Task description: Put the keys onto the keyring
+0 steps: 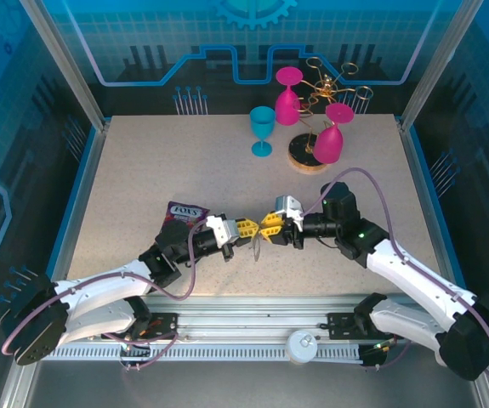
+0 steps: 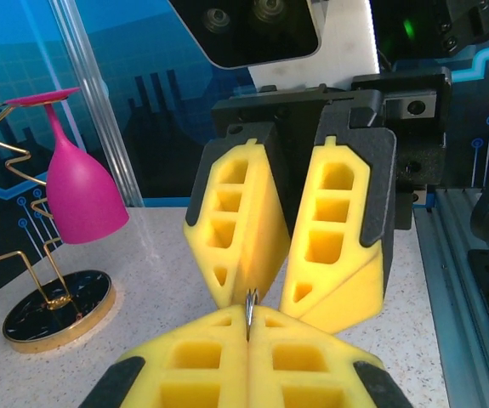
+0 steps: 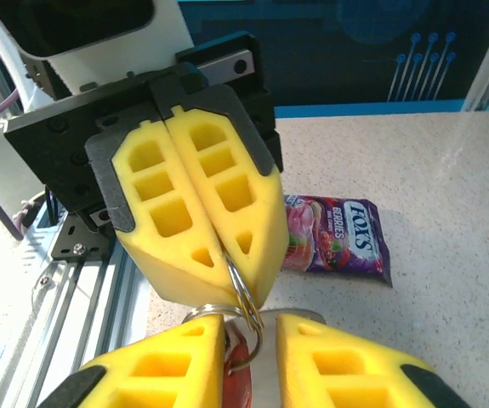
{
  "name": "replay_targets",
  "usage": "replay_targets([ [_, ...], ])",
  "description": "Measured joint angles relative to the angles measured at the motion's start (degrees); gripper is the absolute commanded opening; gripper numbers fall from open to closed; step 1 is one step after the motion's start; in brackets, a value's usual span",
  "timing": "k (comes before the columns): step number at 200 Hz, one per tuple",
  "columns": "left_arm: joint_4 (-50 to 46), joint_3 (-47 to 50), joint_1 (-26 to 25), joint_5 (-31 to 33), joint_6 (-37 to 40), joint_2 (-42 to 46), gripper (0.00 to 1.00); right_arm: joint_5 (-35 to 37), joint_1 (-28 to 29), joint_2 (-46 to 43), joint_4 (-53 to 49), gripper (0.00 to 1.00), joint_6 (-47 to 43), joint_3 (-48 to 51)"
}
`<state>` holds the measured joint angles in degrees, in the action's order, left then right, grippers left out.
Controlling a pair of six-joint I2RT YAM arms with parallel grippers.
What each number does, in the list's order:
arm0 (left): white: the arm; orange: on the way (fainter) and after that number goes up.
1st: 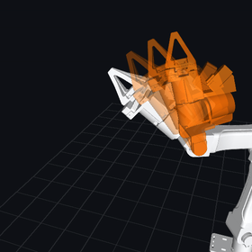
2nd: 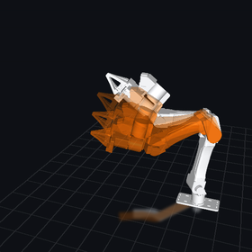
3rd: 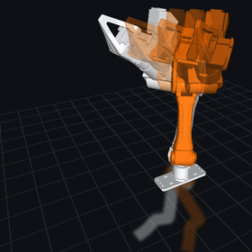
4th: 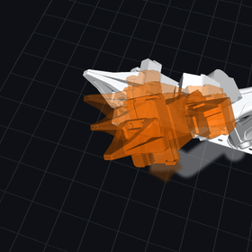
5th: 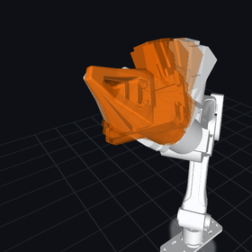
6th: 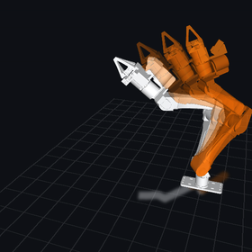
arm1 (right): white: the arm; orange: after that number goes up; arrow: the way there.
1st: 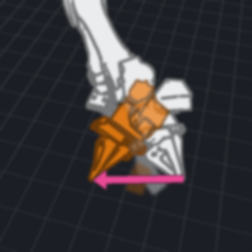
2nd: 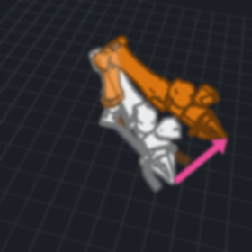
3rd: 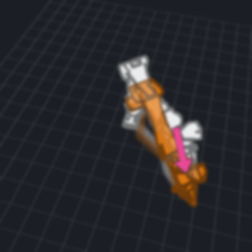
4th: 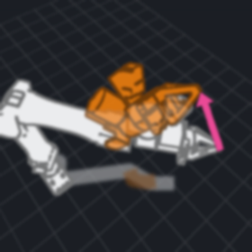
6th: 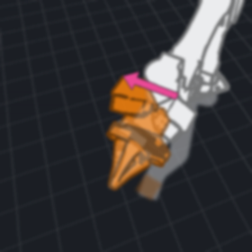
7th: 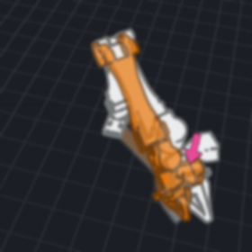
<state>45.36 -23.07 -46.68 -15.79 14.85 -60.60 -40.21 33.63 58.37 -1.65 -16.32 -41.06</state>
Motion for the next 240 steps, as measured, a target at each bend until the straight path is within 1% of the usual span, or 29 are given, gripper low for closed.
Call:
replay_targets([
  [21,0.00,0.00,0.00,-0.22,-0.59,-0.35,0.00,-0.72,0.13,0.83,-0.46,0.15,-2.16,-0.52],
  [40,-0.02,0.00,0.07,-0.20,-1.25,-0.55,0.00,-0.68,0.09,1.11,-0.50,0.00,-3.41,-0.57],
  [57,0.02,0.02,0.22,-0.15,-1.46,-0.61,0.00,-0.48,0.04,1.18,-0.66,0.00,-3.69,-0.66],
  [65,-0.02,0.04,0.22,-0.13,-1.51,-0.61,0.10,-0.26,0.04,1.18,-1.16,0.00,-4.07,-0.85],
  [73,-0.07,0.04,0.22,-0.07,-1.51,-0.59,0.16,-0.13,0.04,1.20,-1.97,0.00,-4.52,-1.25],
  [93,-1.38,-0.02,0.22,1.42,-1.22,0.20,0.24,0.42,0.33,1.46,-6.64,0.00,-7.04,-3.63],
  [112,-5.88,-0.92,0.13,2.54,-0.24,2.01,0.25,1.92,1.36,2.58,-12.72,0.00,-10.32,-7.08],
  [152,-17.79,-5.33,0.04,3.32,3.91,3.85,0.22,9.51,4.76,5.99,-25.42,0.00,-17.92,-15.65],
  [167,-21.31,-6.56,0.04,3.10,5.11,3.82,0.15,12.52,6.12,7.56,-29.35,0.00,-20.37,-18.34],
  [183,-24.83,-7.69,0.00,2.49,6.60,3.69,0.10,15.43,7.50,9.53,-32.94,0.00,-22.18,-21.07],
  [198,-27.21,-8.50,0.00,1.92,7.82,3.39,0.00,17.42,8.35,10.91,-35.71,0.00,-23.15,-22.93],
  [212,-28.39,-8.83,0.02,1.40,8.22,3.21,0.00,17.94,8.57,11.39,-36.89,0.00,-23.19,-23.47],
  [214,-28.48,-8.87,0.02,1.33,8.26,3.21,0.00,17.99,8.61,11.39,-36.94,0.01,-23.12,-23.50],
  [218,-28.68,-8.94,0.00,1.18,8.28,3.21,0.00,18.03,8.68,11.39,-37.05,0.06,-22.93,-23.47],
  [230,-28.55,-8.94,0.02,1.01,8.52,3.23,0.00,18.25,8.70,11.13,-36.89,0.25,-21.24,-23.41],
  [240,-27.71,-8.92,0.04,1.44,8.66,3.32,0.00,17.84,8.57,10.14,-35.34,0.34,-19.02,-22.29],
])
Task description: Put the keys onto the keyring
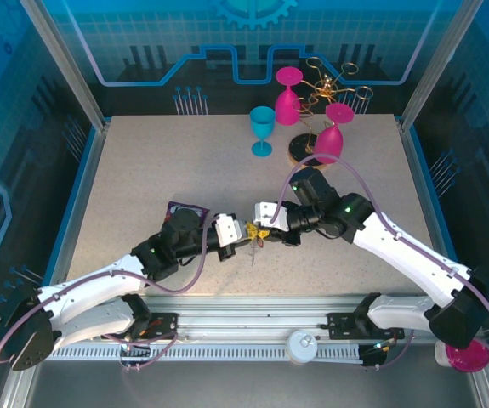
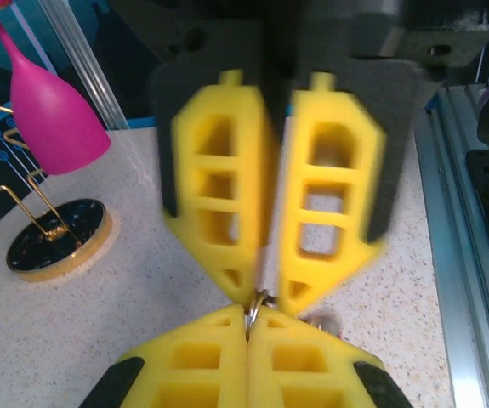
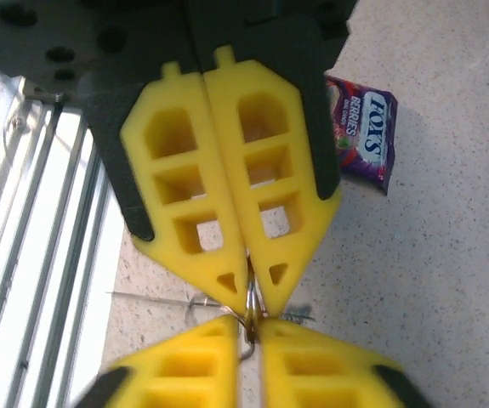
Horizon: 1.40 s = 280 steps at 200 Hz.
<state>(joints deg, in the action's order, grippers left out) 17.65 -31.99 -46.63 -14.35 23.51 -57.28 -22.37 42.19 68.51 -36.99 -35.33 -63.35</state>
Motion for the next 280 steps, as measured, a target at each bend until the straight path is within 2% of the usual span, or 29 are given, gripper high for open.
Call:
replay_targets([
  [24,4.79,2.29,-0.13,0.39,-0.07,0.96,0.00,-3.67,-2.45,-5.25,7.58,0.42,6.91,5.68],
  [46,9.22,5.22,-0.22,0.63,-0.92,1.36,0.00,-6.27,-5.64,-8.87,13.64,0.42,13.92,10.27],
  [71,13.88,6.80,-0.22,0.83,-2.14,1.36,0.00,-8.17,-6.23,-9.68,18.49,0.41,20.24,14.38],
  [123,19.32,7.52,-0.22,0.83,-4.09,1.36,0.00,-10.05,-6.27,-9.51,22.14,0.29,25.51,16.26],
  [150,20.24,7.74,-0.22,0.81,-4.11,1.36,0.00,-12.15,-6.88,-9.55,24.06,0.35,27.67,16.52],
  [169,20.44,7.78,-0.22,0.81,-4.11,1.36,0.00,-13.79,-8.02,-9.97,26.10,0.35,29.46,17.31],
  [227,22.14,7.80,-0.22,0.04,-5.44,1.07,0.00,-17.57,-8.90,-9.84,28.37,0.18,32.39,17.64],
  [253,22.34,7.82,-0.22,-0.28,-5.60,1.03,0.00,-19.12,-8.92,-8.87,28.96,0.00,33.14,17.62],
  [280,22.86,8.15,-0.22,-0.39,-5.90,0.98,0.00,-19.89,-9.27,-8.31,29.07,0.00,33.33,17.62],
])
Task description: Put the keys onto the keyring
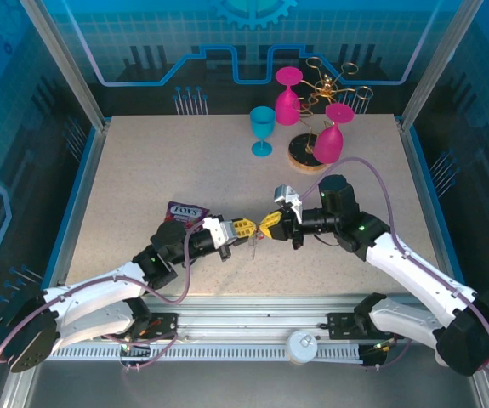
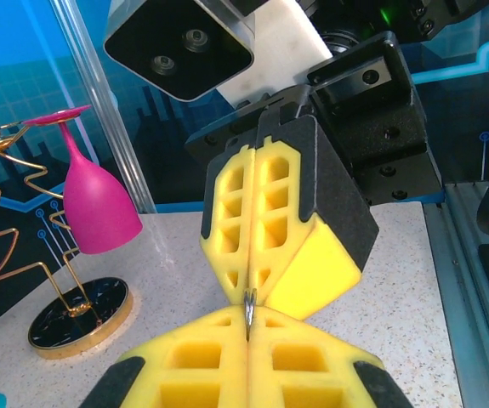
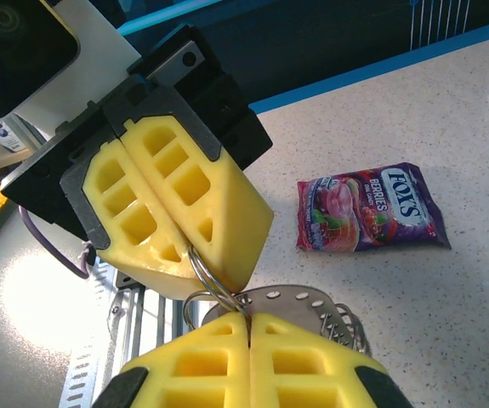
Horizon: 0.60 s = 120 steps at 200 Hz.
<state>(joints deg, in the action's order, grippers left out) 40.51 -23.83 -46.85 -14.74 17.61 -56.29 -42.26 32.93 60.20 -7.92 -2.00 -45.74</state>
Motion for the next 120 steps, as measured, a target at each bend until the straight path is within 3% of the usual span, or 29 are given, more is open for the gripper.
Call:
replay_targets([
  [42,6.08,0.26,0.17,-0.59,-5.18,-2.58,0.00,-2.62,0.07,3.50,0.90,0.00,1.22,-1.25],
  [55,8.74,0.26,0.35,-0.72,-6.88,-3.76,0.00,-3.32,0.13,4.90,0.42,0.08,1.20,-2.43],
  [71,10.93,0.28,0.63,-0.74,-8.02,-4.74,0.00,-2.73,0.04,4.92,-0.09,0.25,1.46,-3.06],
  [97,13.16,0.28,0.39,-1.20,-8.48,-5.16,0.00,0.20,-0.13,2.43,-0.02,0.36,1.57,-2.62],
  [120,13.18,0.31,0.17,-1.18,-8.13,-5.31,0.00,3.13,-0.28,-2.93,1.14,0.37,-0.42,-0.09],
])
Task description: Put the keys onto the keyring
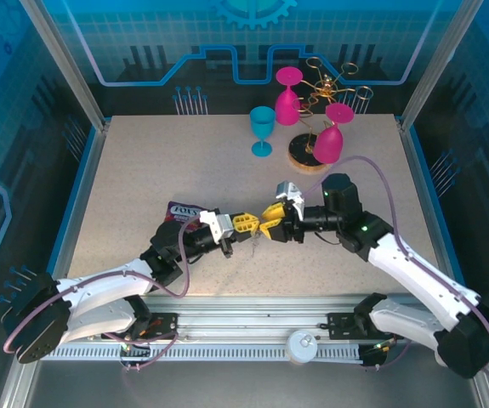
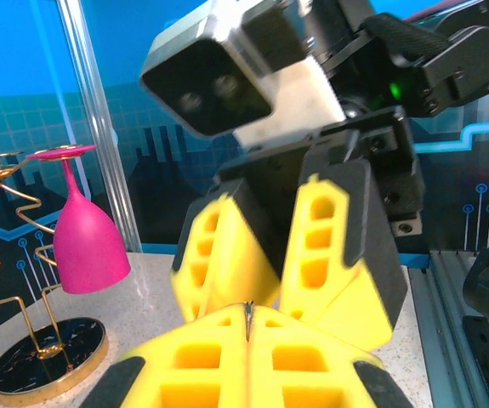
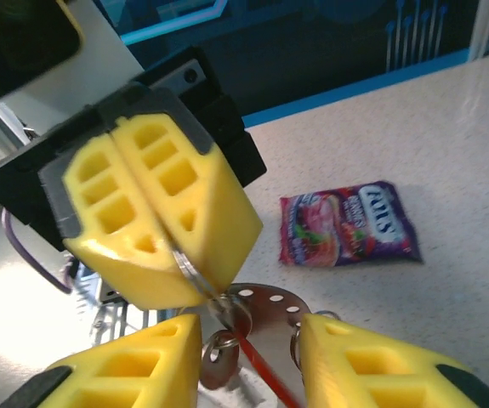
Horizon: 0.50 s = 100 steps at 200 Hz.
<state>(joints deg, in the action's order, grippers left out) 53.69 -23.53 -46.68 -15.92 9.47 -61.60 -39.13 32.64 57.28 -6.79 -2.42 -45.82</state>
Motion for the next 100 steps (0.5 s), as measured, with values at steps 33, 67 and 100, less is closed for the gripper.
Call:
replay_targets([
  [33,0.07,0.26,0.00,0.00,0.07,-1.16,0.00,1.40,-0.09,-4.68,1.95,0.35,-4.28,2.78],
  [67,0.22,0.35,0.00,-0.15,0.02,-2.23,0.00,1.20,-0.07,-3.34,2.56,0.30,-7.76,2.75],
  [100,0.24,0.35,0.00,-0.83,-0.20,-2.27,0.00,1.03,-0.02,-1.03,2.58,0.26,-10.43,2.75],
])
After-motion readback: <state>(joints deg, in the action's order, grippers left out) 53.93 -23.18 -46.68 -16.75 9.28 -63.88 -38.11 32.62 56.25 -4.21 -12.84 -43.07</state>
